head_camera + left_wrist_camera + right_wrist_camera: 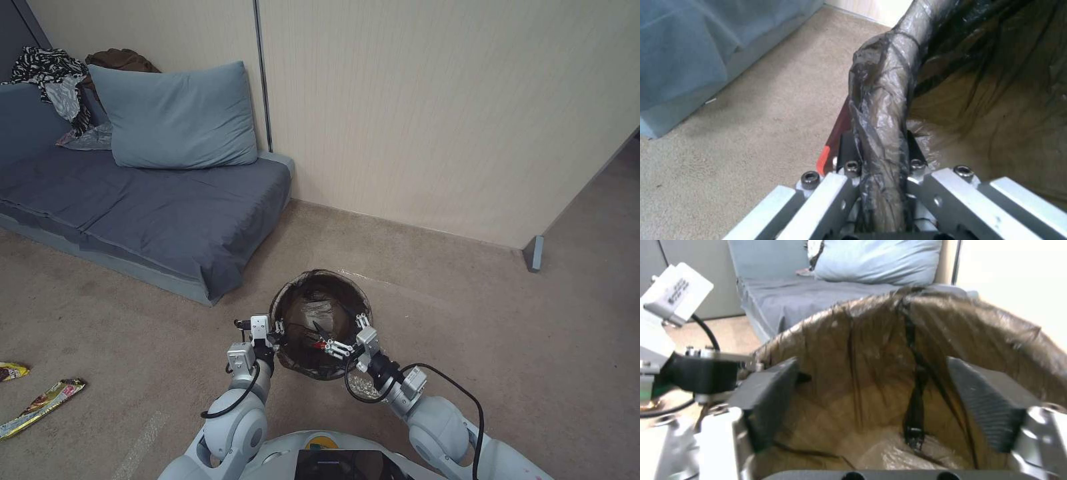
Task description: Pick up the trash bin, then pick up the garbage from the floor and place it into the trash bin.
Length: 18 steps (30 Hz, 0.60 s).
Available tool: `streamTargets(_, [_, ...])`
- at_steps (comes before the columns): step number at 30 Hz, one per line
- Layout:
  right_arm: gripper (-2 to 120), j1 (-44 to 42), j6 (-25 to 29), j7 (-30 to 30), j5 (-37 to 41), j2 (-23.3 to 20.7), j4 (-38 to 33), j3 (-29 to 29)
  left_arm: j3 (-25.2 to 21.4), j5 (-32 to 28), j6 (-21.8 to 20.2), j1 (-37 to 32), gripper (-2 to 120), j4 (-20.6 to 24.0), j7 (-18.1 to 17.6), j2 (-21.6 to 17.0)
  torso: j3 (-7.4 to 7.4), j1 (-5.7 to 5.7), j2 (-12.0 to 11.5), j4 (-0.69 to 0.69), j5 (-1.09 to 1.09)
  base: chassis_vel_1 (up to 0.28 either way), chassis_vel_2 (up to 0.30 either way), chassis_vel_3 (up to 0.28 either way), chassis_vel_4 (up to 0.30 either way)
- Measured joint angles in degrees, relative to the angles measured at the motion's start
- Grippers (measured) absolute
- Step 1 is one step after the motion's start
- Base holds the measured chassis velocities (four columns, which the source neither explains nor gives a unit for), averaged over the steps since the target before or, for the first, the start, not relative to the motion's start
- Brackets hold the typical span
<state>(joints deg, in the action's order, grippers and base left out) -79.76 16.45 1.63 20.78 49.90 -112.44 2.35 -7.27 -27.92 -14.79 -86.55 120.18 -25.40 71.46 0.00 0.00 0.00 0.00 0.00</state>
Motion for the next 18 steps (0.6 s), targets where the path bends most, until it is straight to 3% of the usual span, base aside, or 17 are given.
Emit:
streamTargets(6, [99,-0.58,0.29,-0.29,1.17,0.09,-3.00,-2.85,0.01,0.00,0.00,0.03,2,0.01,-0.02,0.06,0.00,0.00,0.00,0.00,0.00,0.000,0.000,0.000,0.000])
streamTargets(12, [100,-1.89,-0.08,0.14,4.84,0.37,-8.99,-10.74,-0.35,0.36,0.16,-0.16,2,0.07,0.02,0.12,0.00,0.00,0.00,0.00,0.00,0.000,0.000,0.000,0.000])
streamTargets(18, [100,-2.81,-2.35,5.27,6.51,1.53,-14.59,-19.03,-0.78,1.44,0.60,-0.29,2,-0.14,0.15,0.25,0.00,0.00,0.00,0.01,0.00,0.000,0.000,0.000,0.000])
